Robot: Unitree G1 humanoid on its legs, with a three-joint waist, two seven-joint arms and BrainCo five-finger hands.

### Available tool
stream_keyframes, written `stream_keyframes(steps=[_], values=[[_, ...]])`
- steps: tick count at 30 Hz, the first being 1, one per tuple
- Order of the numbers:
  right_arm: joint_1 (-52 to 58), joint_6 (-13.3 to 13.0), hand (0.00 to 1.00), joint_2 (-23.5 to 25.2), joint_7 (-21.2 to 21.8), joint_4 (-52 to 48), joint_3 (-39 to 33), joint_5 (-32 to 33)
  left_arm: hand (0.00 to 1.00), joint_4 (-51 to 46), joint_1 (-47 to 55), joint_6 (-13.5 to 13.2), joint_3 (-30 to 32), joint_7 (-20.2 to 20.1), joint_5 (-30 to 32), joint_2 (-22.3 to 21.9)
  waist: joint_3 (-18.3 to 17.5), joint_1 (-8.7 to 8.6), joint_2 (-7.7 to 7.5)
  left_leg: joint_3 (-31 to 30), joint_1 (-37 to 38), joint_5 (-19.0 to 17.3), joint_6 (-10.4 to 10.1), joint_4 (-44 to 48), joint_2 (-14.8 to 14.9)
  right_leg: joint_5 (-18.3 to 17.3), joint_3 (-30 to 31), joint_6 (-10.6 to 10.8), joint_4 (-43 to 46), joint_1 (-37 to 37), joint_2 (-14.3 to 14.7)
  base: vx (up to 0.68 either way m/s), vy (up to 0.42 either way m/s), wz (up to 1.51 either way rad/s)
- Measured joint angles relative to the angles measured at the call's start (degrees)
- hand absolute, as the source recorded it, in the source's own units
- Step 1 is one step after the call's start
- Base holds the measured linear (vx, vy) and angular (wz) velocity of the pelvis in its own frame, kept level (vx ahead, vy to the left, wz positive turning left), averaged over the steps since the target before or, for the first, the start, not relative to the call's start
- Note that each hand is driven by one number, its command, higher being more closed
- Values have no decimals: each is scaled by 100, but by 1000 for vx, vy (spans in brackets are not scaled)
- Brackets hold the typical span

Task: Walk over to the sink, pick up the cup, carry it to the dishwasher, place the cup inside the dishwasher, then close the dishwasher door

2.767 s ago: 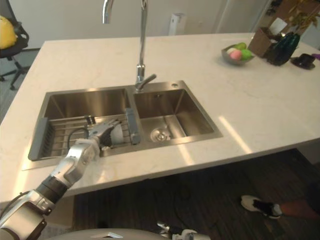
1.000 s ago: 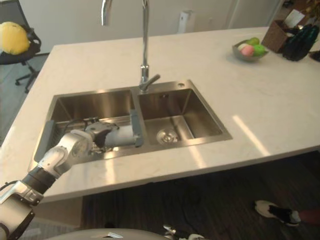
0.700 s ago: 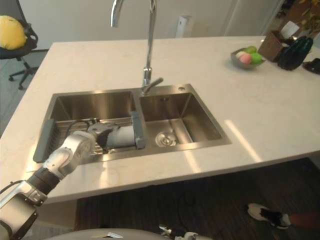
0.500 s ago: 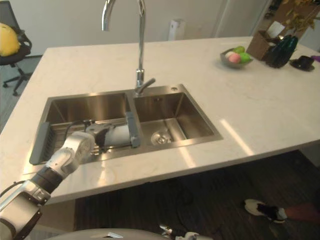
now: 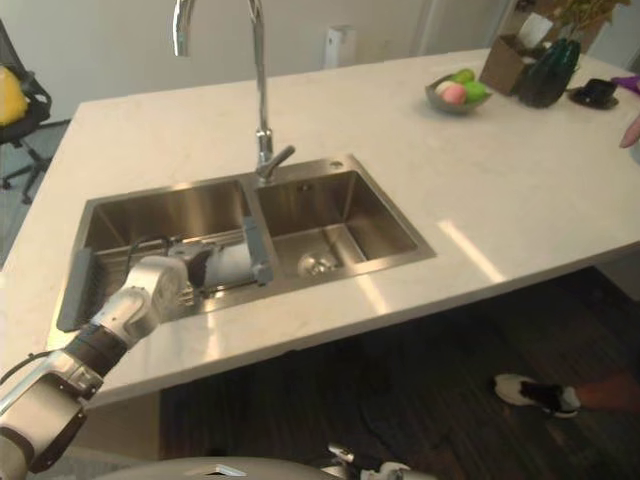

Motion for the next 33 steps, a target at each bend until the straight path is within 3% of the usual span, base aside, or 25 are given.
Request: stream_keyframes(steps=[7, 11, 17, 18, 29, 33], values=[[-224, 43, 0, 25, 1, 17, -10, -237, 0, 728, -526, 301, 34, 14, -478, -23, 213, -128, -8, 150, 81, -24, 41, 1, -87, 9, 169, 22, 40, 9, -41, 53, 31, -9], [-289, 66, 0, -28, 16, 13, -143, -399, 0, 1070, -493, 406, 234, -39, -872, -27, 346, -263, 201, 281, 154, -64, -4, 1, -56, -10, 301, -10, 44, 13, -17, 28, -12, -14], [-303, 93, 0, -153, 88, -7, -162, -514, 0, 1434, -492, 422, 284, -45, -1042, -22, 375, -356, 368, 309, 205, -72, -43, 1, 17, -56, 347, -76, 53, 32, 44, 3, -29, -5], [-304, 93, 0, -181, 126, -30, -164, -572, 100, 1506, -493, 420, 303, -46, -1068, -43, 371, -364, 403, 328, 205, -73, -47, 1, 29, -57, 370, -74, 55, 20, 48, -3, -20, -8], [-290, 74, 0, -192, 193, -146, -155, -677, 100, 1559, -440, 364, 414, -232, -1065, 27, 374, -400, 429, 361, 206, -77, -54, 1, 41, -71, 411, -49, 69, -6, 44, 1, -2, -2], [-279, 5, 0, -193, 192, -145, -147, -679, 100, 1622, -395, 169, 427, -50, -1134, 71, 377, -405, 434, 350, 212, -77, -54, 1, 41, -84, 412, -29, 58, -7, 43, 0, 0, 0]])
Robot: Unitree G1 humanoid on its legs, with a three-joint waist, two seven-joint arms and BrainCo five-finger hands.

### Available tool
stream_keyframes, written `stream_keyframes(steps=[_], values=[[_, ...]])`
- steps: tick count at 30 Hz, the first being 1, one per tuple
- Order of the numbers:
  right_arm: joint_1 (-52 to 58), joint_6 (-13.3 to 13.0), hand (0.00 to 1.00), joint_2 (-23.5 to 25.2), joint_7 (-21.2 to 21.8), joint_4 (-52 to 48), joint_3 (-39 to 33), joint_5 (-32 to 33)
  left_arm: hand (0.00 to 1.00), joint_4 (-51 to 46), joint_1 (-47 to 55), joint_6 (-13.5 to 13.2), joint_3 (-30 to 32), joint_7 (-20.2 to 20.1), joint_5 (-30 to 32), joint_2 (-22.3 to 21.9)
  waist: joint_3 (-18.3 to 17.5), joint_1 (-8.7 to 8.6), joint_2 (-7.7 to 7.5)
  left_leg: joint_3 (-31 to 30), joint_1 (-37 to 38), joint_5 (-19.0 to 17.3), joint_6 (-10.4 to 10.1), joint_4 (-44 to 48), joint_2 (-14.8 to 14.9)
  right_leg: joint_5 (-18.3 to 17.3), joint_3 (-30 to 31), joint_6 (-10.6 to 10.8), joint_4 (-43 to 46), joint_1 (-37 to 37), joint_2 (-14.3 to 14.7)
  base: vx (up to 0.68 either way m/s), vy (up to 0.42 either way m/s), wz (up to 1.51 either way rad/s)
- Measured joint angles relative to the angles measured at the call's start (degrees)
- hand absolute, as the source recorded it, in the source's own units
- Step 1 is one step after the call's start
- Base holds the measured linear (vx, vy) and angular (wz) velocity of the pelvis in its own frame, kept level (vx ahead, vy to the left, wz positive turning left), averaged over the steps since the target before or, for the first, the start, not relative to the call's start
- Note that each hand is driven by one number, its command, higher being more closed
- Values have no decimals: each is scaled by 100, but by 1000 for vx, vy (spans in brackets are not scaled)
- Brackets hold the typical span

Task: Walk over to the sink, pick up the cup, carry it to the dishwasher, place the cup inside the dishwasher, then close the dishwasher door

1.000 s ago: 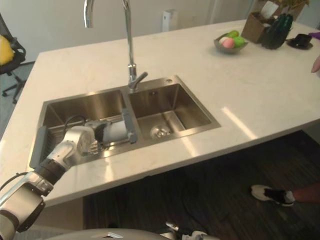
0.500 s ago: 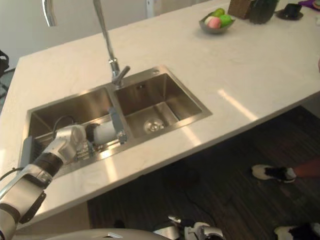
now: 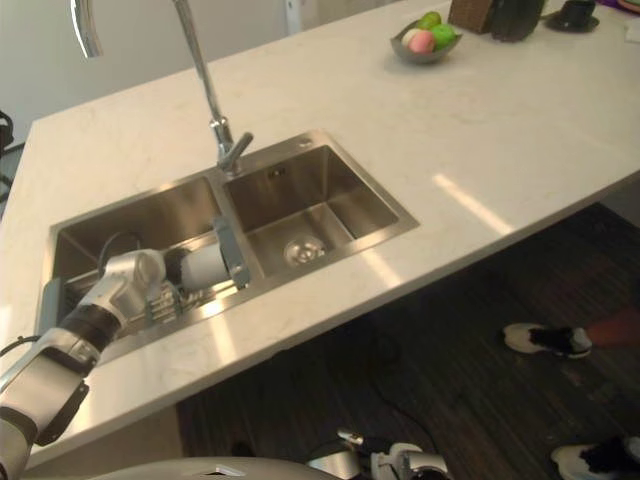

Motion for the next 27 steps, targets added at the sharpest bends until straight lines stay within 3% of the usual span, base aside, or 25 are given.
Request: stream_keyframes(steps=[4, 10, 14, 17, 19, 27], values=[[-2, -45, 0, 2, 0, 0, 23, -59, 100, 142, 59, -269, 0, 412, -384, 65, 0, 3, 1, -28, 0, 0, 1, 0, -5, -3, -12, 5, -1, 3, -7, 0, 0, 0], [74, -217, 0, 11, -27, 11, 26, -71, 100, -244, 392, -660, 62, 1100, -1652, 244, 14, 103, -26, -225, -13, 8, 11, 0, -67, -13, -280, 20, -33, 133, -40, 11, 2, 17], [101, -395, 0, 112, -210, 178, 36, 194, 100, -1171, 793, -789, 260, 1325, -2350, 275, 64, 352, -107, -405, -51, 24, 18, 0, -100, -22, -489, 29, -65, 227, -62, 26, -16, 24], [121, -428, 0, 240, -254, 234, 52, 371, 100, -1892, 1115, -881, 457, 1364, -2860, 373, 113, 542, -367, -564, -85, 38, 11, 0, -119, -22, -645, 28, -69, 307, -64, 31, -11, 29], [141, -433, 0, 266, -271, 289, 164, 512, 100, -2108, 1253, -959, 523, 1473, -3162, 377, 86, 664, -452, -635, -90, 38, 11, 1, -143, -19, -669, 22, -44, 323, -36, 31, 7, 20], [173, -391, 0, 327, -469, 394, 269, 758, 100, -2701, 1419, -1323, 1551, 2302, -4370, 165, 57, 915, -525, -821, -81, 19, 4, -2, -140, -14, -787, 5, 22, 359, -31, -25, 3, 9]])
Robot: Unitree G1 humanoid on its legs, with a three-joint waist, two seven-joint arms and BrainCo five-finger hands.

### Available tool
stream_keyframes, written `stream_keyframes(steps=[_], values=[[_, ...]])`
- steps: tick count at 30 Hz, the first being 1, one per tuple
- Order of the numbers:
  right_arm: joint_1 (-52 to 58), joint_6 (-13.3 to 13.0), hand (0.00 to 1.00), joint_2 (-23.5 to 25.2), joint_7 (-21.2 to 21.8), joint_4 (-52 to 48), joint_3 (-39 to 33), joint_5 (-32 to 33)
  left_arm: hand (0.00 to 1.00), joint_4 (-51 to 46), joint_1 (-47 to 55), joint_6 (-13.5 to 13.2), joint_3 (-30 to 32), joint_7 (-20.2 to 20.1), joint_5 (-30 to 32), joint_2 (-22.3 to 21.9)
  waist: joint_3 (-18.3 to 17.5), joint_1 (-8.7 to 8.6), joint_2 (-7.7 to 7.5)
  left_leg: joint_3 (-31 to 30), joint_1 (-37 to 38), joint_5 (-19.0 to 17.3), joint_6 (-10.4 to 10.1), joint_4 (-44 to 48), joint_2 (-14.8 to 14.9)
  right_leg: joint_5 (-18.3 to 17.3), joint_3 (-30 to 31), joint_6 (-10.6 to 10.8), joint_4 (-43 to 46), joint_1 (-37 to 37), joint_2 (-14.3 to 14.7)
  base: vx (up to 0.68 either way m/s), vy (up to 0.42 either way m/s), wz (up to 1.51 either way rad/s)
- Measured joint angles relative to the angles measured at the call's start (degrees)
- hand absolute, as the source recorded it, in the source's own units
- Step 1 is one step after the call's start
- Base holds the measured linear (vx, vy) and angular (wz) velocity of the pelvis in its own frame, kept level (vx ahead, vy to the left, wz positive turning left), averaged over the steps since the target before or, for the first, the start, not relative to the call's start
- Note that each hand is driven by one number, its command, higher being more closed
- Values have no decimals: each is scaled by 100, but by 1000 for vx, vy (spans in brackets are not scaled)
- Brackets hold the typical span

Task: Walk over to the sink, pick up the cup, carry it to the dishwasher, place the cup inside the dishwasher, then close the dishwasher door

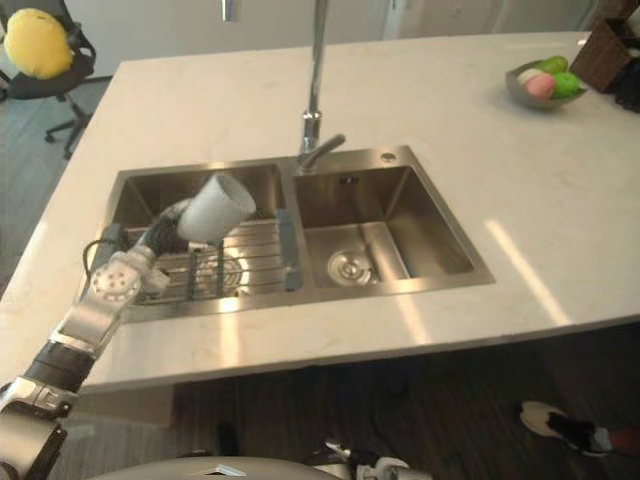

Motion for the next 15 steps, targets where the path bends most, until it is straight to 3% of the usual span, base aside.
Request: stream_keyframes(steps=[3, 5, 8, 12, 15], values=[[63, 0, 0, 34, -23, -16, -2, 61, 100, -440, 163, -26, 640, 293, -1119, -269, -36, 58, -59, -11, -24, -17, 22, 0, -2, -15, -7, -25, -72, 6, -18, -45, -8, -1], [133, 4, 0, 58, -24, -39, -2, 149, 100, -685, 282, -142, 1015, 479, -1520, -510, -71, 135, -115, -23, -25, -15, 23, 0, -2, -30, -23, -49, -105, 15, -16, -14, -6, -3], [331, 29, 0, 114, -31, -241, -11, 220, 100, -1212, 656, -438, 1445, 690, -1776, -841, -137, 173, -224, -121, -30, -3, 13, 0, -39, -67, -162, -93, -149, 86, -24, 15, -14, 14], [424, 129, 0, 160, -116, -247, -40, 320, 100, -1762, 1148, -684, 1817, 760, -2185, -1235, -221, 381, -357, -220, -34, 32, 24, 1, -70, -106, -227, -142, -149, 140, -33, 51, -16, 15], [462, 151, 0, 211, -149, -228, -122, 384, 100, -2195, 1495, -793, 1958, 767, -2355, -1370, -342, 429, -430, -305, -239, 130, 12, 4, -82, -91, -137, -155, -127, 22, -22, 36, -9, 25]])
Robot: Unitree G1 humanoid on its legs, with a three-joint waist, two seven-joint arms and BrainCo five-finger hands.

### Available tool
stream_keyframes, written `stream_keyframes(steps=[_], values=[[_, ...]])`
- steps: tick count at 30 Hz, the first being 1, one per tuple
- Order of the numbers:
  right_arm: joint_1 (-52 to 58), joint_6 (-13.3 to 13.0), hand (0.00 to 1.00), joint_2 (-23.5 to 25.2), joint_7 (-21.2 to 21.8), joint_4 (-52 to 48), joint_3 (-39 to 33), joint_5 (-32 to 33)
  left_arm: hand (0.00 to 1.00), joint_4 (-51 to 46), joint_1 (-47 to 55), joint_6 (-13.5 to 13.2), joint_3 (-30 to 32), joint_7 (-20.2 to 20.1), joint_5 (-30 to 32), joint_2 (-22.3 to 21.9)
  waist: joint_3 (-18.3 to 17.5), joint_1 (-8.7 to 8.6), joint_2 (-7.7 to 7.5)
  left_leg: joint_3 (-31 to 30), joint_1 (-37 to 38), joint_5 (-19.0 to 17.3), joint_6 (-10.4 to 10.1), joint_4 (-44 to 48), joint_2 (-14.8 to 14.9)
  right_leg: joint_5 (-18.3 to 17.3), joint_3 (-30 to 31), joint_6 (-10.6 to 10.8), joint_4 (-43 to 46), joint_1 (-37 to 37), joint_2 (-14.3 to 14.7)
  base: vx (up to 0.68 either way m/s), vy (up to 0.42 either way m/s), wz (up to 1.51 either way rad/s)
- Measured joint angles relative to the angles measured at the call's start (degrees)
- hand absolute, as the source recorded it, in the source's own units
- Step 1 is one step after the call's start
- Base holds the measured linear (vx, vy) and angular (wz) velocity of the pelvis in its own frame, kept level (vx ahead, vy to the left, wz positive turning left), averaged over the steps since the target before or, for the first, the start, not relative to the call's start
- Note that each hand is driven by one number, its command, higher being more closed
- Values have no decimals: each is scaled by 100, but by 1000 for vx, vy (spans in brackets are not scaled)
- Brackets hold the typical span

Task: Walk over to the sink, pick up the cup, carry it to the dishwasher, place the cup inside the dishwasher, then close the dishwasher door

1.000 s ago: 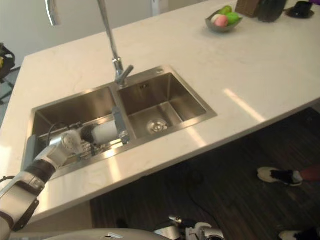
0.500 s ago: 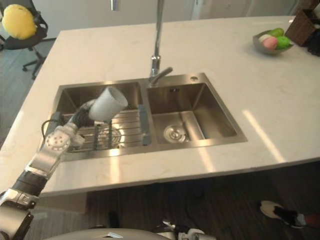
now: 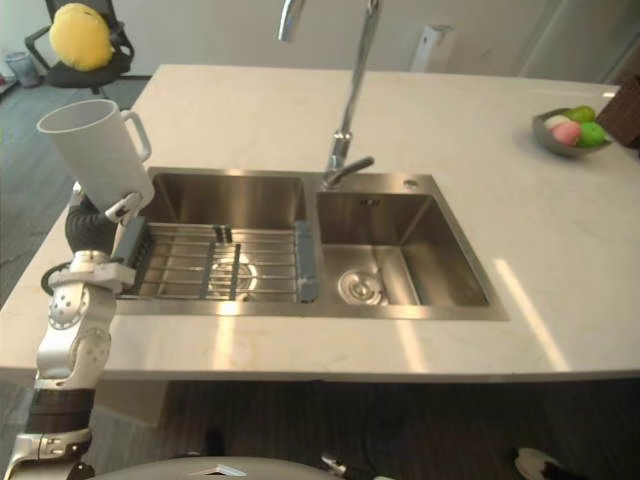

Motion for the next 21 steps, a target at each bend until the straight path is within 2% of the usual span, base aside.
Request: stream_keyframes(steps=[2, 4, 6, 7, 8, 9, 15, 18, 21], values=[[-8, 1, 0, 7, 0, 7, -11, 0, 100, -104, 61, -64, 25, 11, -11, -17, -7, 16, -11, -4, -32, 100, 8, 3, -4, 22, 34, -35, 50, -30, 4, -3, 20, 21], [-12, 0, 0, 24, 0, 11, -44, -1, 100, -239, 77, -134, 26, 59, 1, -69, -15, 17, -9, 29, -78, 322, -43, 4, 9, 159, 158, -167, 53, -53, 28, -66, 34, 15], [-15, 0, 0, 31, 6, 24, -120, -2, 100, -522, 128, -297, 87, 158, 99, -174, -42, 51, 48, 92, -106, 472, -85, 0, 114, 314, 339, -210, 55, -128, 113, -128, 9, -8], [-13, 1, 0, 23, 4, 24, -120, -5, 100, -588, 151, -336, 119, 191, 118, -176, -69, 55, 82, 91, -118, 427, -71, -1, 153, 314, 345, -209, 54, -156, 147, -127, -11, -26], [10, 7, 0, -20, 36, 20, -126, 1, 100, -657, 161, -448, 162, 252, 201, -190, -130, 56, 238, 80, -146, 176, -41, -2, 277, 313, 359, -208, 9, -208, 268, -69, -7, -16], [215, -11, 0, -75, 121, 12, -319, -24, 100, -884, 405, -672, 451, 451, 339, -385, -377, 46, 316, 157, 94, -149, 204, -4, -35, 704, 319, 110, -446, -389, 48, -47, 2, -10], [322, -29, 0, -68, 115, -16, -356, 10, 100, -955, 533, -673, 455, 460, 333, -388, -428, 57, 320, 351, 165, -210, 182, -3, 5, 714, 520, 97, -502, -424, 73, 10, 2, -17], [730, -106, 0, 12, -109, -241, -426, 481, 100, -1111, 964, -707, 214, 450, 306, -411, -676, -40, 339, 489, 223, -298, 145, -4, 23, 723, 643, 92, -600, -394, 75, 74, -17, -28], [837, -151, 0, 95, -442, -230, -408, 1038, 100, -1111, 1125, -706, -153, 367, 190, -748, -726, -76, 267, 456, 297, -308, 132, -3, 28, 767, 585, 137, -608, -281, 75, 57, -30, 5]])
